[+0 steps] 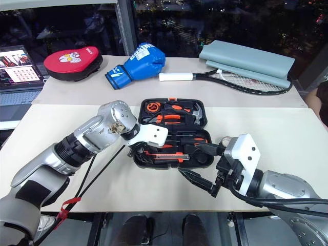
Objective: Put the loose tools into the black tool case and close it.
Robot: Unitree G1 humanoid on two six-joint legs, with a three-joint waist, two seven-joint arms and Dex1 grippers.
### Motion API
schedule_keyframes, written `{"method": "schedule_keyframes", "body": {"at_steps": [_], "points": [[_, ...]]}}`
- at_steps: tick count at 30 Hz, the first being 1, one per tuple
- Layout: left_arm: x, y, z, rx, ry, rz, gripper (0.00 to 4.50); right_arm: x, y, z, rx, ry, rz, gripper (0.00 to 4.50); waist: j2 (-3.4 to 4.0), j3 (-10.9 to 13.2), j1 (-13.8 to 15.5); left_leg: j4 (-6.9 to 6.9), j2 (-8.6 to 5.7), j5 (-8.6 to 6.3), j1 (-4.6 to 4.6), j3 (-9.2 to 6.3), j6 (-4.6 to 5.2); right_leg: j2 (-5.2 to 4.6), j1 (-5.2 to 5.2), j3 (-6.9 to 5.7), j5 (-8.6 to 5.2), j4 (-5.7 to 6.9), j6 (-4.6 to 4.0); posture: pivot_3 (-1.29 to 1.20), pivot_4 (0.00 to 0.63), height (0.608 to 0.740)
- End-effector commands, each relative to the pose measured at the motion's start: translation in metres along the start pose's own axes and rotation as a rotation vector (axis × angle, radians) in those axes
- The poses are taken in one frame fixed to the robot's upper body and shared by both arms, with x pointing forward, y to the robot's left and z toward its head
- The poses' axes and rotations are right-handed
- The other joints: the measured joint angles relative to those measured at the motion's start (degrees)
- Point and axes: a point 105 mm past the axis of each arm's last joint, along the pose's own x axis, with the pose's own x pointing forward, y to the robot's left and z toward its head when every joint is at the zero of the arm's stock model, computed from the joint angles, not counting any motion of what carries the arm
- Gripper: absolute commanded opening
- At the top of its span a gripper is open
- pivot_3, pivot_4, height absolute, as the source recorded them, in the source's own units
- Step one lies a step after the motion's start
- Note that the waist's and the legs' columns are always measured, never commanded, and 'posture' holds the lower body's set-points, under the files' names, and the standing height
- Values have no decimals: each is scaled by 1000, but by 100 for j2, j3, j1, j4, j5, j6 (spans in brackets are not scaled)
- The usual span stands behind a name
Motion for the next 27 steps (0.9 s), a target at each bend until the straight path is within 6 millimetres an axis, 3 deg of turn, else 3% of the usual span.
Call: {"method": "schedule_keyframes", "body": {"at_steps": [1,5,9,12,17,22,27], "points": [[1,-2,-1,-2,-2,-11,2878,-1,-1,10,-40,-33,-7,4500,0,0,-1,0,0,0,0,0,0,0,0,0,0,0,0,0,150,736],[-20,-1,11,-35,-79,-9,4448,-1,-1,9,-38,-32,-6,4500,0,0,-14,-1,0,0,-8,1,0,1,-9,1,0,-1,0,0,150,736],[-39,9,25,-34,-218,28,4448,-2,-1,9,-36,-31,-8,4500,-1,1,2,-1,-1,-1,-18,-1,1,0,-15,-2,-2,-5,0,0,150,736],[-40,11,27,-47,-317,24,3752,-2,-1,9,-34,-30,-9,4500,-1,1,8,0,-2,-1,-15,-1,1,-3,-10,-2,-2,-6,1,0,150,736],[-35,13,23,-35,-427,22,1944,-3,-1,9,-31,-27,-8,4500,-1,1,-2,0,-2,0,-11,0,1,-2,-11,-2,-1,-3,0,0,150,736],[-20,9,17,6,-380,8,130,-4,-3,10,-32,-23,-5,4500,-1,1,9,0,-2,0,-13,0,1,-3,-10,-1,-1,-3,-1,0,150,736],[-9,9,13,35,-321,5,57,-4,-2,11,-32,-20,-2,4500,-1,1,20,0,-3,0,-13,-1,1,-4,-8,-2,-1,-4,-1,0,150,736]]}}
